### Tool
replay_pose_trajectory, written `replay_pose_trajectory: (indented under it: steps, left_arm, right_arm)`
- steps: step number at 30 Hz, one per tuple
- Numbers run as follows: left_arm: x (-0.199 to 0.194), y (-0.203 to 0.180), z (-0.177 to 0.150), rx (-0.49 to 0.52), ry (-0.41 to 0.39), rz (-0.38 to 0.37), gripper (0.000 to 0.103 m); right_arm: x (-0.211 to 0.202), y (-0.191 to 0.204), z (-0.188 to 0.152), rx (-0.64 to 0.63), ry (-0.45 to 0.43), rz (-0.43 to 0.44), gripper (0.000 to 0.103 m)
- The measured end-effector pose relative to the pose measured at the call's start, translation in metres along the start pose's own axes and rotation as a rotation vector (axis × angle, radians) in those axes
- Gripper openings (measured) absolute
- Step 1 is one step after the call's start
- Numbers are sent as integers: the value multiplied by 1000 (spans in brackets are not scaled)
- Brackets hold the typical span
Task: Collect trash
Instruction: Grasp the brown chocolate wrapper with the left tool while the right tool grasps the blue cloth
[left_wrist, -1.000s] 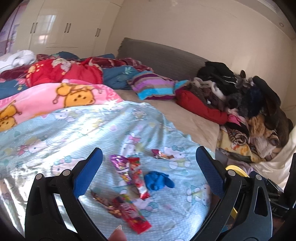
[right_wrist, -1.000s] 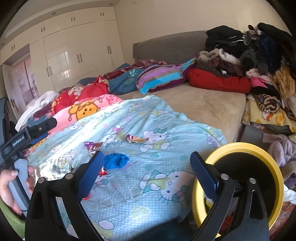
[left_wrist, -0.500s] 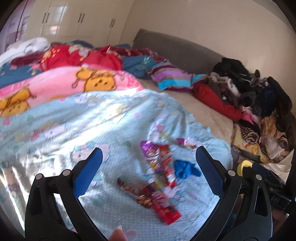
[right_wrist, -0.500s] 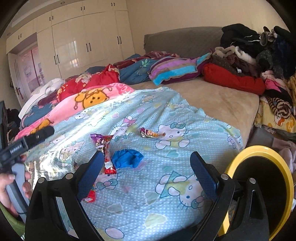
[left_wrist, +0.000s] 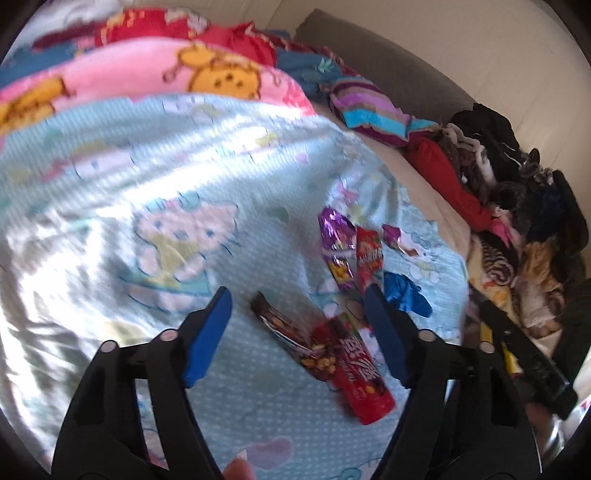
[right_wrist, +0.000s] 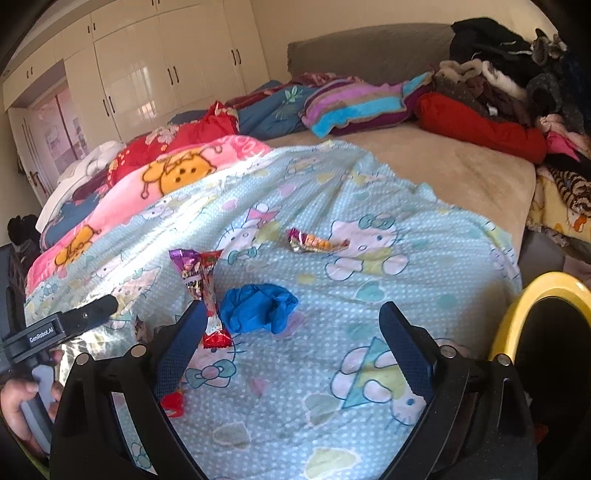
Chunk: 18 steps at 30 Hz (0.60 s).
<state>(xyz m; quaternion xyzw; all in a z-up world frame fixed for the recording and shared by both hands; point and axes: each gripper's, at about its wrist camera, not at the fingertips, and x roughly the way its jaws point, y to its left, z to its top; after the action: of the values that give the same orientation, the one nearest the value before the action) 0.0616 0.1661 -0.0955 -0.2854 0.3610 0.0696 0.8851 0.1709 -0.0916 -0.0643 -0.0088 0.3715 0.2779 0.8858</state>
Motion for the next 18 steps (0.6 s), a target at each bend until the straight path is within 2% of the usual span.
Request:
replay_pose_trajectory:
  steps: [4,6,9,11,12,14,15,18]
  left_arm:
    - [13,4,-8,-30,40,-7,54]
    - [20,11,-11,-77,70,-30,47]
    - [30,18,-15,-126,106,-41,38]
    - [35,22,-18,-155,126,-52,32]
    - [37,23,-19,-162,131,-54,30]
    - [39,25,-21,-170,136,-57,29]
    - [39,26,-21,-174,137,-60,28]
    - [40,27,-22,-175,137,-61,25]
  right_arm:
    - [22,4,-2,-1,49,1,80]
    - [35,7,-3,-5,74,6,75]
    - [50,12,-3,-14,106,0,62]
    - [59,15,-3,-22,121,0,46]
    - [63,16,-3,-27,129,-5,41]
    - [69,16,-4,-30,146,-10,25]
    - [70,16,-6,-28,150,-8,12]
    - [69,12,-11,-21,149,-1,5]
